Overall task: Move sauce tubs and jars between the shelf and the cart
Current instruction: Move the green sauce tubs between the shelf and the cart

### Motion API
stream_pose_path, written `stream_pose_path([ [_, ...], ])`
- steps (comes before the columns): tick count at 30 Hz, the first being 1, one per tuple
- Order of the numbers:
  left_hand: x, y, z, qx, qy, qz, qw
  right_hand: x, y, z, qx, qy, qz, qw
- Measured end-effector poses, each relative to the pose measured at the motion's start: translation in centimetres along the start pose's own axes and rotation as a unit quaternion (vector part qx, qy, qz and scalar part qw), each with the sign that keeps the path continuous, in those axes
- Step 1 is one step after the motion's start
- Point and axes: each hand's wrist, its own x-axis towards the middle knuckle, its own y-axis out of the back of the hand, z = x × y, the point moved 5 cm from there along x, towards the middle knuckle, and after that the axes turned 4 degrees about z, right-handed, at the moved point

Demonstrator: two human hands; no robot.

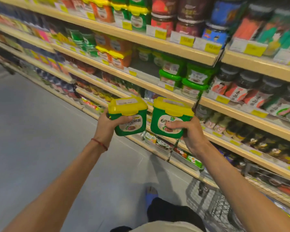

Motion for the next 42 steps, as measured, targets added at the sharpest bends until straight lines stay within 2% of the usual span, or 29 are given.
stream_pose_path([
  [6, 10.6, 1.5, 0.1, 0.009, 0.005, -0.002, 1.0, 9.5, -3.3, 0.5, -0.017, -0.006, 0.005, 1.0],
  [13, 21.8, 1.3, -0.8, 0.015, 0.054, -0.029, 0.998, 19.2, -6.0, 0.9, 0.011, -0.032, 0.015, 0.999],
  [18, 27.9, 1.3, -0.8, 0.03, 0.089, -0.078, 0.992, 23.5, -6.7, 0.5, -0.009, -0.029, 0.075, 0.997],
  [21, 31.8, 1.6, -1.1, 0.07, 0.11, -0.112, 0.985, 25.2, -7.7, 0.9, -0.014, -0.026, 0.117, 0.993],
  [25, 36.4, 2.1, -0.9, 0.159, 0.089, -0.139, 0.973, 26.3, -9.4, 1.6, -0.006, -0.032, 0.195, 0.98],
  [28, 38.9, 1.9, -0.1, 0.167, 0.081, -0.184, 0.965, 26.6, -10.6, 1.9, 0.007, -0.021, 0.244, 0.97],
  [32, 40.9, 0.6, 1.0, 0.144, 0.065, -0.238, 0.958, 26.6, -12.6, 1.2, 0.028, 0.012, 0.259, 0.965],
  [35, 42.0, -0.9, 1.9, 0.147, 0.051, -0.24, 0.958, 27.0, -13.0, 0.8, 0.012, 0.017, 0.278, 0.96],
  [37, 43.0, -1.7, 1.7, 0.151, 0.074, -0.225, 0.96, 27.6, -12.5, 0.8, -0.003, 0.004, 0.307, 0.952],
  [42, 45.7, -3.7, 0.7, 0.182, 0.073, -0.202, 0.96, 28.6, -11.9, 0.0, -0.023, 0.012, 0.323, 0.946],
])
